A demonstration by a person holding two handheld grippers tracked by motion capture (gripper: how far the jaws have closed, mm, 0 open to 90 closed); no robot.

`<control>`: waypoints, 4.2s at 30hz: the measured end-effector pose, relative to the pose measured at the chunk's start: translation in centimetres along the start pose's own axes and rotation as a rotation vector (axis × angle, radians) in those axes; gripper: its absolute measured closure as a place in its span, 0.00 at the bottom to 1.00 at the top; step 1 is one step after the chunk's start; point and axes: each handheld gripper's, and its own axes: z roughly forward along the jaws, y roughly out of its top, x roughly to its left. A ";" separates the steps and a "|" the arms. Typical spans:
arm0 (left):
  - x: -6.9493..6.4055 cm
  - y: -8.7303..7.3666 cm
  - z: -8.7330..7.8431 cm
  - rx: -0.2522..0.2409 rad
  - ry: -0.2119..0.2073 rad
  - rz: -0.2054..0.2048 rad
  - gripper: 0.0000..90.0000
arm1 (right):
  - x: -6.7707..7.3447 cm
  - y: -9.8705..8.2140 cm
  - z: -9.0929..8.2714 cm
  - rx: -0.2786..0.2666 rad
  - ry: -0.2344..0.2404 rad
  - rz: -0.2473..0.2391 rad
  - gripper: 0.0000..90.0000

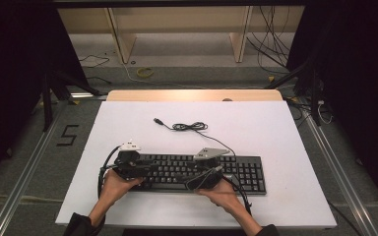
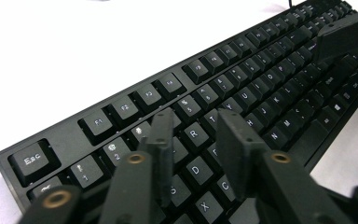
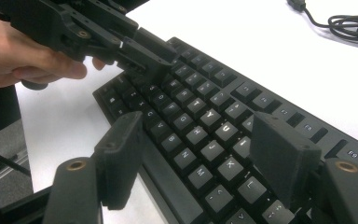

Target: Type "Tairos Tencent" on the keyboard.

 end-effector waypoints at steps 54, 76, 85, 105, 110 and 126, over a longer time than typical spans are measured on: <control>-1.7 -2.7 -3.0 -0.151 -0.064 -0.016 0.33 | 1.2 -0.6 3.1 0.108 -0.008 -0.054 1.00; -1.8 -3.4 -3.0 -0.142 -0.066 -0.024 0.33 | 1.1 -1.1 4.1 0.154 -0.033 -0.051 1.00; -1.6 -3.4 -3.0 -0.145 -0.062 -0.031 0.33 | 0.9 -0.8 3.6 0.127 -0.030 -0.037 1.00; -1.3 -3.1 -2.8 -0.149 -0.050 -0.029 0.33 | 0.1 -0.6 0.7 0.032 0.003 -0.010 0.80; -1.3 -3.0 -2.7 -0.146 -0.049 -0.025 0.33 | 0.0 -0.6 0.1 0.014 0.009 -0.011 0.75; -1.5 -2.0 -1.4 -0.113 -0.046 -0.008 0.36 | -0.5 -0.9 -1.4 -0.019 -0.003 0.001 0.58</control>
